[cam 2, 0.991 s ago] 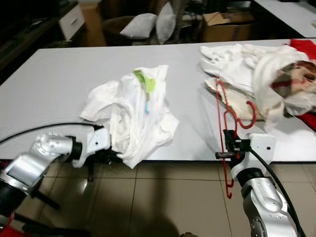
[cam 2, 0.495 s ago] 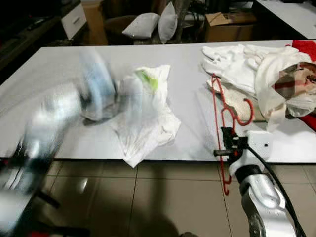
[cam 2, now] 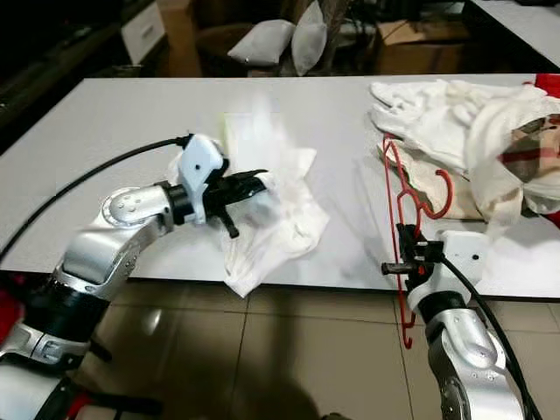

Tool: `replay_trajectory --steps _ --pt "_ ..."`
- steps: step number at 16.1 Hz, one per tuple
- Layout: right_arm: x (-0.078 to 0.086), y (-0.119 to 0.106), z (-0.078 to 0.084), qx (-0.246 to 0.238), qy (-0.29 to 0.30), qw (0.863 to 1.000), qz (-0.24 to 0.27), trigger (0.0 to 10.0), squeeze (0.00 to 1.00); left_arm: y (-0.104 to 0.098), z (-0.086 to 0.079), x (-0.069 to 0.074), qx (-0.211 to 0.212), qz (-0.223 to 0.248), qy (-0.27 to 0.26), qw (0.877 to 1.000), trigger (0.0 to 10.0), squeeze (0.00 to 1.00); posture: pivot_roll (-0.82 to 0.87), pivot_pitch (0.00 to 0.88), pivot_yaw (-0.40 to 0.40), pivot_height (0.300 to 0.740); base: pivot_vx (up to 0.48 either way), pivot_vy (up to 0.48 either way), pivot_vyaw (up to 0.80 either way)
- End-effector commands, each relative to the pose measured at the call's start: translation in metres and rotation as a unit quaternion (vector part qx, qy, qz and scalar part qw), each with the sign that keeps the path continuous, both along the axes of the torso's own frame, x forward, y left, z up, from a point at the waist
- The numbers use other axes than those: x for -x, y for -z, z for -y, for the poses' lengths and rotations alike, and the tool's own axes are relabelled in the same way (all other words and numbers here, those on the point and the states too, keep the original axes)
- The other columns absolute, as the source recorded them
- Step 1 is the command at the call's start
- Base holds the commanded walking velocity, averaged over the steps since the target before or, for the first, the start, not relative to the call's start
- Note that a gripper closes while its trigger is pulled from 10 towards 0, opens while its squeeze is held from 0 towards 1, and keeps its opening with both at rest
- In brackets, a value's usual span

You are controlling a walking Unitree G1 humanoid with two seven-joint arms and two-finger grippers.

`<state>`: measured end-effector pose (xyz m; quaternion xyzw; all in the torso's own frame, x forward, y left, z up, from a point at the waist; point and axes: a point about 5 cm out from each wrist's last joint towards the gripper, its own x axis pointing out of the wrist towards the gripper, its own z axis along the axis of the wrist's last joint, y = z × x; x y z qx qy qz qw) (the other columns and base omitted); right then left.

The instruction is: Hang hanger

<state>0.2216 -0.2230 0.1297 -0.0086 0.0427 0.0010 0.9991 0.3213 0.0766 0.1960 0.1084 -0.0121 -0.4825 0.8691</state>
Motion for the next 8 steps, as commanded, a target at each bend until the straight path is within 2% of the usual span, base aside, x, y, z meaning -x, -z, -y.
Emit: replay_trajectory --steps 1,3,5,6,7,8 --pt "-0.001 0.001 0.0 0.0 -0.001 1.0 -0.003 10.0 0.0 -0.004 0.019 0.01 0.007 -0.003 0.033 0.999 0.0 0.0 -0.02 0.0 0.095 0.74 0.0 0.0 0.0" --pt "-0.001 0.001 0.0 0.001 -0.001 1.0 -0.002 10.0 0.0 -0.003 0.028 0.014 0.003 -0.003 0.051 0.999 0.0 0.0 -0.02 0.0 0.094 0.74 0.0 0.0 0.0" --pt "-0.003 0.0 0.001 0.002 0.0 1.0 0.0 10.0 0.0 -0.009 0.039 0.006 0.014 -0.001 0.025 1.0 0.0 0.0 -0.02 0.0 0.094 0.74 0.0 0.0 0.0" --pt "-0.003 -0.001 0.001 0.001 0.001 1.0 0.002 10.0 0.0 -0.025 0.046 -0.001 0.059 0.018 -0.009 0.998 0.0 0.0 -0.02 0.0 0.093 0.74 0.0 0.0 0.0" --pt "-0.004 -0.001 0.002 0.001 0.003 1.0 0.004 10.0 0.0 -0.046 0.056 -0.005 0.144 0.014 -0.033 0.989 0.0 0.0 -0.02 0.0 0.094 0.74 0.0 0.0 0.0" --pt "-0.004 -0.001 0.002 0.001 0.003 1.0 0.005 10.0 0.0 -0.049 0.064 -0.001 0.151 0.003 -0.021 0.988 0.0 0.0 -0.02 0.0 0.094 0.74 0.0 0.0 0.0"
